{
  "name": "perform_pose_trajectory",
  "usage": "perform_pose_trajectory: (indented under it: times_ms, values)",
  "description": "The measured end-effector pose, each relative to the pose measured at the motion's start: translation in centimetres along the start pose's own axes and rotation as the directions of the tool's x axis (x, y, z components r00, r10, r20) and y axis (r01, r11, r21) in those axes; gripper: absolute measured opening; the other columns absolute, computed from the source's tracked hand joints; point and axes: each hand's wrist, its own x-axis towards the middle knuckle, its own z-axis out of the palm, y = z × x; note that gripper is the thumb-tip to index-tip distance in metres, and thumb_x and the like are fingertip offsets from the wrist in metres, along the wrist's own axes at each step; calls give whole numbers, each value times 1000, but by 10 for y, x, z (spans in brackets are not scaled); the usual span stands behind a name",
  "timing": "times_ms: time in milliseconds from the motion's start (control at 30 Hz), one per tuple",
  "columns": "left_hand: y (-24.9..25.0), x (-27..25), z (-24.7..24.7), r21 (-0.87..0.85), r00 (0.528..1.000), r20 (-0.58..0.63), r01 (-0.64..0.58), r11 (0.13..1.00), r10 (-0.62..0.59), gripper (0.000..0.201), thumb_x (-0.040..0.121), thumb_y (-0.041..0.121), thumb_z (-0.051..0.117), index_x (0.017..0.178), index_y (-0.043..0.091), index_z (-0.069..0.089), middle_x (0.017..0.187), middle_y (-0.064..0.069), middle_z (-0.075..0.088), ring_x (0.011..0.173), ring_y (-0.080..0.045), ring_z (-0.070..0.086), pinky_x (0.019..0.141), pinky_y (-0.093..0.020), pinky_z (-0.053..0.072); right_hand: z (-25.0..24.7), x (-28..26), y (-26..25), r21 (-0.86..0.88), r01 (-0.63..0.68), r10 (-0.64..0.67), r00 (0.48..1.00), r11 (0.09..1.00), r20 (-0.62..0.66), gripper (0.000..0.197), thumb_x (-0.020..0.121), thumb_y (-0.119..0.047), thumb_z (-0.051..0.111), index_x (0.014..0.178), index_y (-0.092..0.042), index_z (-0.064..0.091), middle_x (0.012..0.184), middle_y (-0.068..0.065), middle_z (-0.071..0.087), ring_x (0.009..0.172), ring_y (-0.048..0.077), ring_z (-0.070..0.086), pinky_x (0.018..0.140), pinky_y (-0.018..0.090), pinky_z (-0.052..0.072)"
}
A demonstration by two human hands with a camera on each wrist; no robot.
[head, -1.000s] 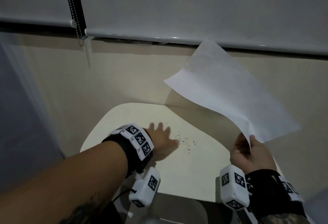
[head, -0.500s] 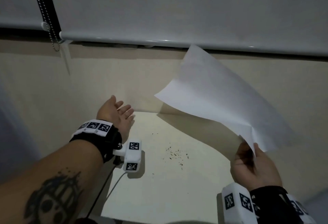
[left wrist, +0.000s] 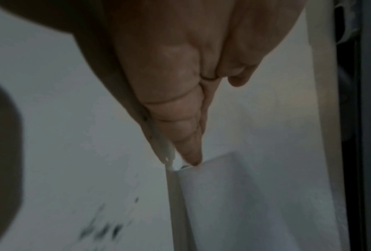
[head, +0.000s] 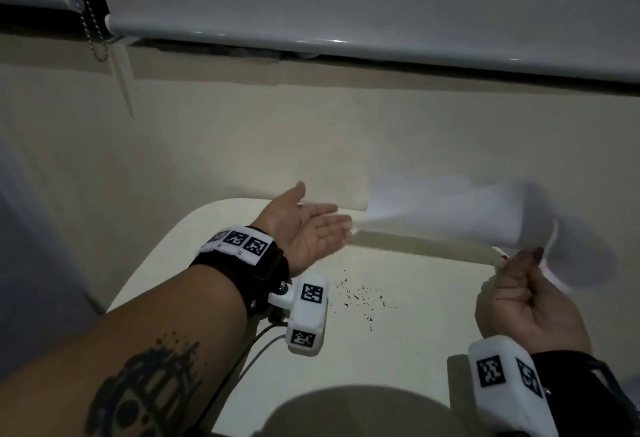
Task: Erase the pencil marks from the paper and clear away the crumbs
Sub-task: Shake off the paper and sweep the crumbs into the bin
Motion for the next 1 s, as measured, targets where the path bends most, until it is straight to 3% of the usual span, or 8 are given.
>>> perform_pose_trajectory:
  times_ms: [233, 433, 567, 667, 833, 867, 933, 1000]
  values:
    - [28, -5, -17, 40, 975, -146, -163, 986, 167, 55, 99, 53, 41, 124, 5, 52, 127, -25, 56, 122, -39, 53, 103, -49, 43, 20, -11, 22, -347, -206, 153, 973, 915, -174, 16, 83, 17, 57, 94, 16, 69, 92, 24, 73, 82, 33, 74, 66, 36, 62]
    - [20, -22, 0, 369, 977, -197, 149, 918, -80, 50, 96, 57, 48, 104, 8, 50, 81, -19, 62, 65, -33, 66, 65, -52, 59, 51, -27, 34, -719, -45, 93, 995, 693, 27, 52, 106, -21, 18, 119, 0, 64, 119, 15, 66, 119, 26, 57, 96, 34, 45]
    - [14, -30, 8, 490, 980, -118, 197, 849, -160, 55, 90, 58, 56, 115, 10, 46, 95, -22, 59, 74, -39, 66, 87, -60, 52, 63, -39, 50, -717, -94, 204, 976, 691, 69, 63, 101, -33, 13, 119, 1, 63, 120, 20, 63, 119, 34, 57, 98, 44, 46]
    - [7, -41, 18, 485, 977, 22, 173, 857, -210, 65, 87, 59, 61, 128, 11, 44, 104, -21, 58, 92, -41, 62, 92, -58, 50, 88, -35, 53, -735, -38, 341, 901, 677, 269, 82, 96, -41, -2, 134, 18, 41, 141, 36, 42, 138, 48, 31, 114, 55, 20]
    - [13, -67, 32, 487, 988, 154, -91, 869, 17, 28, 86, 27, 65, 106, 8, 65, 92, -13, 71, 76, -24, 70, 59, -29, 56, 91, -28, 29, -802, 251, 122, 921, 541, 371, 73, 101, -39, 6, 141, 15, 33, 145, 36, 38, 140, 48, 30, 116, 58, 19]
    - [17, -69, 33, 484, 983, 150, -169, 859, 109, 22, 88, 20, 64, 105, 6, 65, 87, -12, 72, 71, -22, 69, 56, -28, 55, 92, -31, 28, -846, 351, 22, 920, 401, 391, 60, 101, -36, 32, 136, 10, 44, 136, 31, 51, 132, 43, 46, 110, 56, 34]
    - [29, -68, 33, 486, 950, 130, -310, 817, 283, 26, 93, 15, 62, 115, 1, 63, 94, -15, 72, 78, -26, 71, 60, -30, 55, 97, -41, 27, -921, 279, 19, 955, 270, 295, 51, 58, -30, 80, 103, -8, 73, 96, 14, 73, 91, 27, 72, 80, 39, 60]
    - [36, -67, 32, 516, 905, 116, -406, 754, 408, 26, 92, 15, 65, 114, 1, 64, 99, -15, 71, 85, -28, 68, 71, -29, 54, 101, -47, 23, -926, 357, -67, 934, 120, 351, 35, 53, -27, 78, 85, -13, 78, 77, 5, 72, 70, 19, 72, 65, 29, 60]
